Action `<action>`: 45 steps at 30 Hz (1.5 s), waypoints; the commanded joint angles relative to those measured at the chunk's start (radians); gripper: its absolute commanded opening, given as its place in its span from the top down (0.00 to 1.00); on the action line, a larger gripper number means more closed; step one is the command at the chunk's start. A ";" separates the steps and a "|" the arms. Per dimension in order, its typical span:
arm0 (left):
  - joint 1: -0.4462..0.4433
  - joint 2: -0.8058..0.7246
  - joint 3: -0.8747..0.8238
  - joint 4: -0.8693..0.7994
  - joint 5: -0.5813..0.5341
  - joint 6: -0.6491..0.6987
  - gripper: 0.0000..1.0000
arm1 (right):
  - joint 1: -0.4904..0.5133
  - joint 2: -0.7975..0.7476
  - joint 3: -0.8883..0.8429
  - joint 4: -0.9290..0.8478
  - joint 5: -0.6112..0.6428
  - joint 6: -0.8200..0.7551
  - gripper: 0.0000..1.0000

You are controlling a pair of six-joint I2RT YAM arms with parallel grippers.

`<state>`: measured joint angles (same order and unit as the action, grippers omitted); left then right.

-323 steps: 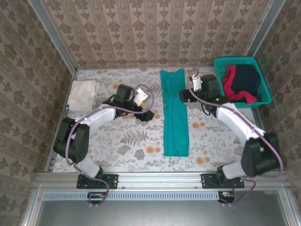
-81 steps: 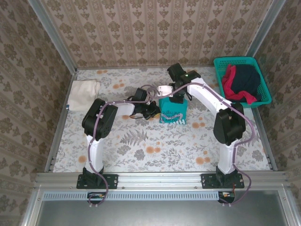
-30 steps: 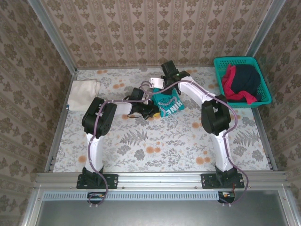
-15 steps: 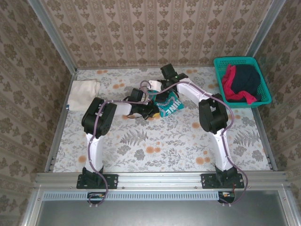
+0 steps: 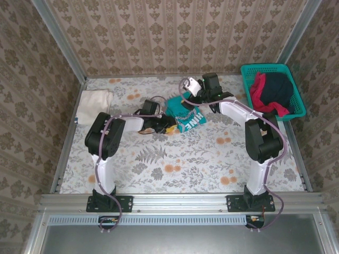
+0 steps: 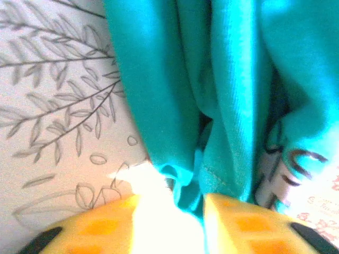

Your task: Fold and stack the t-shirts

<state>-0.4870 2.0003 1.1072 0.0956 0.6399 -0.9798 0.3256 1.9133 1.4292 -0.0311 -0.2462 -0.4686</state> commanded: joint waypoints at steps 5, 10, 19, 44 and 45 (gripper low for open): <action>0.026 -0.154 -0.093 -0.142 -0.191 0.022 0.42 | 0.002 0.040 0.047 -0.154 0.170 0.607 0.29; 0.063 -0.233 -0.147 -0.118 -0.259 0.008 0.21 | 0.005 0.107 0.078 -0.237 0.100 0.708 0.40; 0.076 -0.249 -0.120 -0.073 -0.285 -0.003 0.03 | 0.053 0.063 -0.079 -0.232 0.070 0.806 0.61; -0.049 -0.041 0.163 -0.256 -0.192 0.108 0.45 | 0.004 0.029 -0.106 -0.104 0.058 1.087 0.38; -0.051 -0.039 0.166 -0.260 -0.195 0.109 0.53 | 0.004 0.052 -0.092 -0.098 0.045 1.083 0.42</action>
<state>-0.5301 1.9503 1.2404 -0.1280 0.4305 -0.8864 0.3298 1.9167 1.2888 -0.1303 -0.1333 0.5995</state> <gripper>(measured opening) 0.532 0.606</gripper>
